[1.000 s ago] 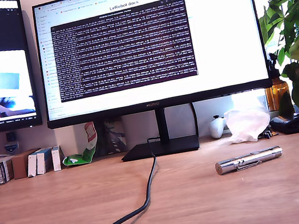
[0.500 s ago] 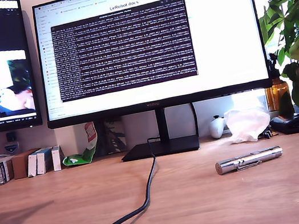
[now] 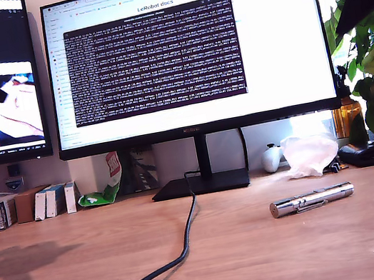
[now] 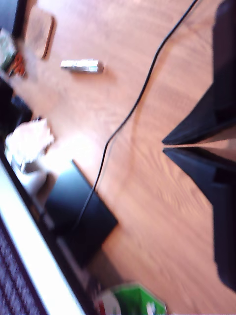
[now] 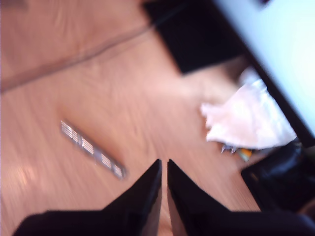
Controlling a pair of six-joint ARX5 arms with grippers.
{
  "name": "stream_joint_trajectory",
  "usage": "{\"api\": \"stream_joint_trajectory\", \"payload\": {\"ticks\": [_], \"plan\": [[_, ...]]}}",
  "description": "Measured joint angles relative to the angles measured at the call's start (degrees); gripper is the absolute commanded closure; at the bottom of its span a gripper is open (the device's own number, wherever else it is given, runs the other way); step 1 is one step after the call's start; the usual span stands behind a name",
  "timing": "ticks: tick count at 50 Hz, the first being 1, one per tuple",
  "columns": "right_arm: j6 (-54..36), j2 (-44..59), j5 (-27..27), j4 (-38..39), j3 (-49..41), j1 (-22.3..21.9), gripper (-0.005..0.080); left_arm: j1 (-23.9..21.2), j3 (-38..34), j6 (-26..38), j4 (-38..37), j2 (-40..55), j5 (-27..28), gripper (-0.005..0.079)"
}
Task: Pick the metallic laser pointer with your right arm, pass it to your left arm, then place it down to the left side of the table
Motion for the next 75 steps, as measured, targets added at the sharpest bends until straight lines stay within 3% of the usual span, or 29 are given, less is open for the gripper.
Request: {"api": "stream_joint_trajectory", "payload": {"ticks": [11, 20, 28, 42, 56, 58, 64, 75], "plan": [[-13.4, 5.3, 19.8, -6.1, 3.3, 5.4, 0.0763, -3.5, 0.0, 3.3, -1.5, 4.5, -0.6, 0.0762], [-21.4, 8.2, 25.4, -8.1, 3.3, 9.7, 0.0763, -6.6, 0.0, 7.7, -1.6, 6.9, -2.8, 0.0762], [-27.8, 8.7, 26.7, -8.0, 3.3, 13.0, 0.0763, -8.8, 0.2, 8.8, -3.5, 9.9, -4.9, 0.0762], [-28.1, 14.0, 26.8, -6.0, 3.3, 15.4, 0.0763, -11.7, 0.2, 10.1, -4.1, 12.0, -7.0, 0.0762], [-28.1, 16.8, 25.5, -2.6, 3.3, 16.7, 0.0749, -11.7, 0.2, 10.3, -4.0, 12.0, -9.3, 0.0762], [-28.1, 17.0, 25.1, -2.6, 3.3, 17.0, 0.0717, -11.7, 0.2, 10.3, -3.9, 12.0, -9.4, 0.0762], [-27.8, 18.5, 23.9, -2.7, 3.3, 17.5, 0.0473, -11.7, 0.2, 10.3, -2.8, 12.0, -9.6, 0.0762], [-25.2, 20.5, 23.6, -2.6, 3.3, 17.9, 0.0434, -11.7, 0.2, 10.3, -2.0, 12.0, -9.7, 0.0762]]}}
